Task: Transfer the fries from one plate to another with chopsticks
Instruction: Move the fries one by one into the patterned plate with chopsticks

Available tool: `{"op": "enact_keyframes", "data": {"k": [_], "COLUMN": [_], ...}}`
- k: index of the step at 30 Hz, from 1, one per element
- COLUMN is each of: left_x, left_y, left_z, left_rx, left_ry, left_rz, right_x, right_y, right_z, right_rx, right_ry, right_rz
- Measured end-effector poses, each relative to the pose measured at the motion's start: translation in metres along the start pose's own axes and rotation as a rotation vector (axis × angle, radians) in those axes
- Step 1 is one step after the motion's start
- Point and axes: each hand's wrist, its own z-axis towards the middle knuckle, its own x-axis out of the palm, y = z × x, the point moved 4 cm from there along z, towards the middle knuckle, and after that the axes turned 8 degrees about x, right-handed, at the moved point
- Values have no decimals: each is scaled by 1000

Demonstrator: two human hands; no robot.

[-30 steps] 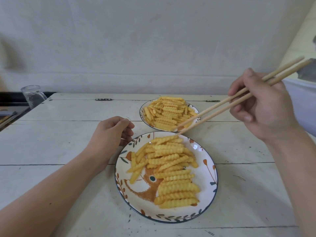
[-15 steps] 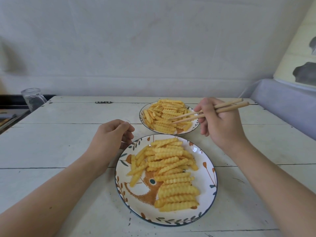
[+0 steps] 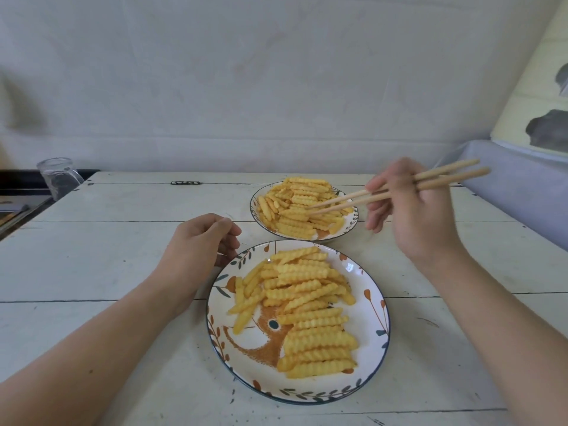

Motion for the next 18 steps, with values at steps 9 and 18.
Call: {"op": "enact_keyframes", "data": {"k": [9,18], "left_x": [0,0], "left_y": [1,2], "left_z": [0,2], "left_rx": [-1,-4], "left_ry": [8,4], "left_rz": [5,2], "right_x": [-23,-11], "right_y": [40,40], "right_z": [3,-7], "right_rx": [194,191], "right_ry": [235,353], "right_rz": [310,137]}}
